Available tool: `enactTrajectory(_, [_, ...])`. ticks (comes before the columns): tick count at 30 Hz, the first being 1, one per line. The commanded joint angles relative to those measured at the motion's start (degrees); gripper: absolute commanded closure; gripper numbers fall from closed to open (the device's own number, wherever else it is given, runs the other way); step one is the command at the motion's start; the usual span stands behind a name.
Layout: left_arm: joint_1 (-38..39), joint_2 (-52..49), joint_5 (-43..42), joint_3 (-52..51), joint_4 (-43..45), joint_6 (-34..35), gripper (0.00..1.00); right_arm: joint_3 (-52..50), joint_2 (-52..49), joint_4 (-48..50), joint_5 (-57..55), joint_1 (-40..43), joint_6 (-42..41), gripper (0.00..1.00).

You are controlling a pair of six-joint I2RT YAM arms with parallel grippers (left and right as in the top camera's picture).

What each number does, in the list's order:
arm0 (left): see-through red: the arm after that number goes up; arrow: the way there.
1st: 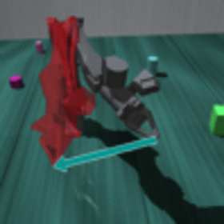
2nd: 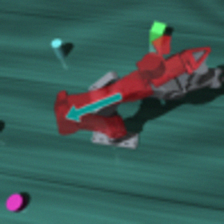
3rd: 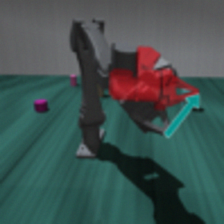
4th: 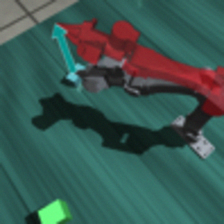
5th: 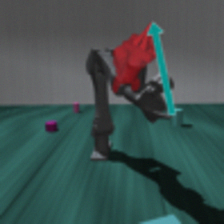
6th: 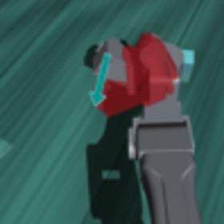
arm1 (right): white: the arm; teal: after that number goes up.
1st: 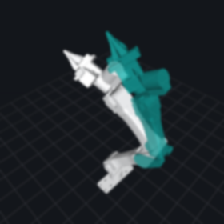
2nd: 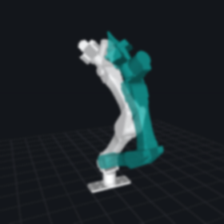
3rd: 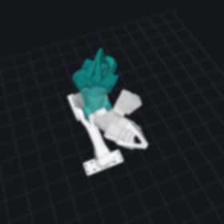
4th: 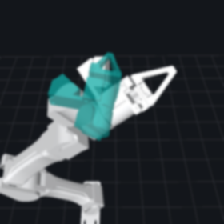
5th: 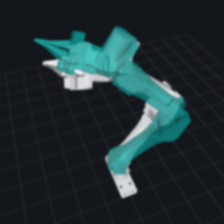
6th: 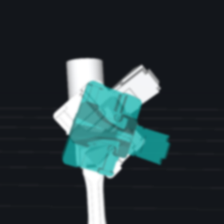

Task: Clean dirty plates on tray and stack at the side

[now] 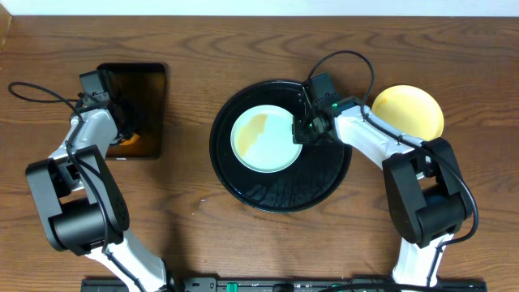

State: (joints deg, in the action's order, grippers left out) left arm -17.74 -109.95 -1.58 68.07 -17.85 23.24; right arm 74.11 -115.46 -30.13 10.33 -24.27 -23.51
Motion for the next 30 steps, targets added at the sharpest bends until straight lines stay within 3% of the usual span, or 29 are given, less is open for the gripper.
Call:
enactTrajectory(1, [0.0, 1.2, -6.7, 0.5, 0.4, 0.0, 0.26, -0.7, -0.9, -2.0, -4.1, 0.2, 0.9, 0.99])
enactTrajectory(5, [0.0, 2.4, -11.7, 0.5, 0.8, 2.8, 0.21, -0.5, 1.9, -3.5, -4.4, 0.2, 3.1, 0.99])
enactTrajectory(20, [0.0, 2.5, -11.7, 0.5, 0.6, 3.9, 0.20, 1.4, 23.9, -11.2, -20.3, -3.2, 8.0, 0.99])
enactTrajectory(24, [0.0, 2.5, -11.7, 0.5, 0.6, 3.9, 0.19, 1.4, 26.8, -11.6, -21.0, -3.8, 8.0, 0.99])
enactTrajectory(30, [0.0, 2.5, -11.7, 0.5, 0.6, 3.9, 0.19, 2.6, 27.8, -13.7, -31.9, -5.7, 10.0, 0.99])
